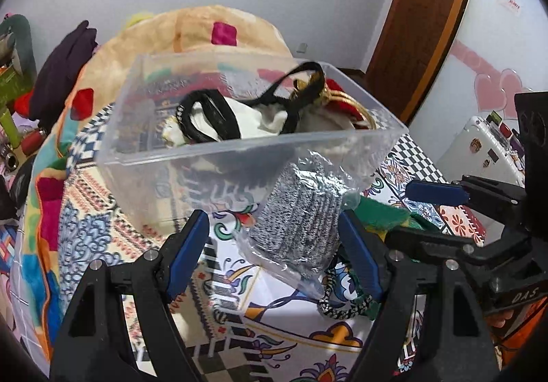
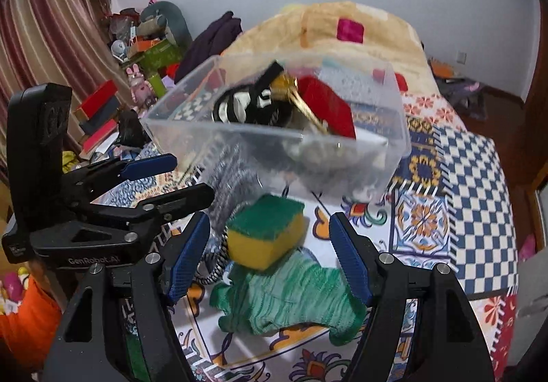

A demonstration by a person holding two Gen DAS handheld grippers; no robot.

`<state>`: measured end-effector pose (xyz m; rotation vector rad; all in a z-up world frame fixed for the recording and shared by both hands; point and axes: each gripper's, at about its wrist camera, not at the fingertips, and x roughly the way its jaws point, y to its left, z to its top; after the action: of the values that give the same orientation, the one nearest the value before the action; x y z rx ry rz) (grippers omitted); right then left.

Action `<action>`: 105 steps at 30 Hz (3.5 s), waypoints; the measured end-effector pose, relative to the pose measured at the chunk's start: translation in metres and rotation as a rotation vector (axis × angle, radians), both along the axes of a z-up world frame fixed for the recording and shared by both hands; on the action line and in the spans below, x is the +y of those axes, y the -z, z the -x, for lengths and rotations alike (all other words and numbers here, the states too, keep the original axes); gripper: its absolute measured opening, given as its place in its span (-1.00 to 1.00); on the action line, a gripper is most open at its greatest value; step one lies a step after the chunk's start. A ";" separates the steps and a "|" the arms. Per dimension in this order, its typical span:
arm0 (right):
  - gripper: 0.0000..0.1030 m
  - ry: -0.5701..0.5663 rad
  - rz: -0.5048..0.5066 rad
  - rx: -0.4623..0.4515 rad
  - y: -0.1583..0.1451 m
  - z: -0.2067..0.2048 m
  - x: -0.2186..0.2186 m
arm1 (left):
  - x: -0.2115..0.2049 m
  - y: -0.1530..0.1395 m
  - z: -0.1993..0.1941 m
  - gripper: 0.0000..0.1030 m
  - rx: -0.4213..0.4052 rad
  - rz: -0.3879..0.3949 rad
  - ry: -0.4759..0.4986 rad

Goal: Organize soft objects
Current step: 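Grasp the silver mesh bag with the left tool while the right tool grasps the green-yellow sponge, then carry the mesh bag into the box with the left tool while the right tool drops the sponge in, then grasp the black-and-white beaded bracelet with the left tool while the right tool grasps the green knitted cloth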

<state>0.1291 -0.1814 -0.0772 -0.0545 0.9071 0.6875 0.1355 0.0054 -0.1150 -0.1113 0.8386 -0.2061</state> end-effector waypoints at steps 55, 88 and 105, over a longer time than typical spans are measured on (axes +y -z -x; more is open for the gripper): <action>-0.50 0.025 -0.092 -0.263 -0.084 -0.017 0.014 | 0.037 -0.090 0.001 -0.48 -0.253 -0.013 -0.149; 0.05 0.089 0.076 -0.135 -0.034 -0.058 0.021 | 0.031 -0.051 -0.052 0.06 -0.149 -0.053 -0.150; 0.46 0.069 0.058 -0.127 -0.035 -0.008 -0.021 | -0.007 -0.044 0.005 0.57 -0.118 -0.035 -0.008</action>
<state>0.1373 -0.2026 -0.0419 -0.1170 0.8038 0.5871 0.1305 -0.0017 -0.0713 -0.0691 0.7234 -0.1885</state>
